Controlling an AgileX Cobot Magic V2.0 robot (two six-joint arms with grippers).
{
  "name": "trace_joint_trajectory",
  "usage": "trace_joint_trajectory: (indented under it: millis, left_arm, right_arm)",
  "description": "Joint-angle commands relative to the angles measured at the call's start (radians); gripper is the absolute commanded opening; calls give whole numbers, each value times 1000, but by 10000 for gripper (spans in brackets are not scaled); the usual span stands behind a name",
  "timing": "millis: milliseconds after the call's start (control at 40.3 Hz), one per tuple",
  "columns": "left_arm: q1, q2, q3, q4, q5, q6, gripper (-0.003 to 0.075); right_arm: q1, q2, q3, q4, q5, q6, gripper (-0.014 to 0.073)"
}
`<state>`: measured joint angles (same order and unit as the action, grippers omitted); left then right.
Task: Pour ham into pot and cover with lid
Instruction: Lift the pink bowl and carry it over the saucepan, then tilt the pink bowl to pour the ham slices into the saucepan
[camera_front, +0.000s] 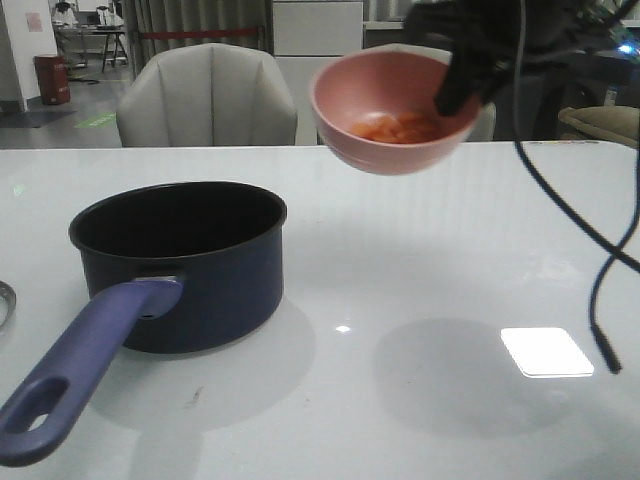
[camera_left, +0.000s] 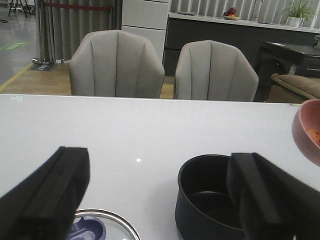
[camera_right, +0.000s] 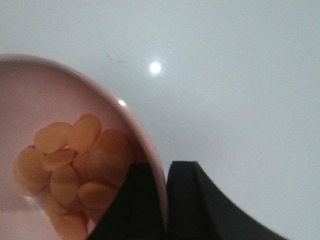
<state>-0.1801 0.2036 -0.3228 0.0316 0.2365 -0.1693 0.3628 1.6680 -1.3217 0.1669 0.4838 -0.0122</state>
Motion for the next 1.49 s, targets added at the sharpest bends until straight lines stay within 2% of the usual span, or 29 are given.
trace_joint_trajectory:
  millis: [0, 174, 322, 521, 695, 843, 1067, 1191, 1464]
  left_arm:
    - [-8, 9, -26, 1, -80, 0, 603]
    - [-8, 9, -26, 1, -80, 0, 603]
    - [-8, 9, -26, 1, -80, 0, 603]
    - [-8, 9, -26, 1, -80, 0, 603]
    - [-8, 9, -26, 1, -80, 0, 603]
    - [-8, 9, -26, 1, -80, 0, 603]
    - [-8, 9, -26, 1, -80, 0, 603]
    - [-8, 9, -26, 1, -80, 0, 603]
    - [-8, 9, -26, 1, -80, 0, 603]
  right_arm:
    - [69, -56, -35, -5, -189, -21, 150]
    - [165, -19, -30, -100, -421, -66, 150]
    - [211, 23, 15, -167, -692, -66, 150]
    - [234, 72, 138, -274, -1115, -71, 148]
    - [235, 115, 200, -376, -1365, -179, 148]
    - [259, 160, 201, -371, -1431, -356, 148]
    - [338, 209, 201, -331, -1540, -803, 148]
    - [363, 246, 201, -259, -1651, -984, 148]
    - [363, 278, 201, -199, -1713, -1022, 148]
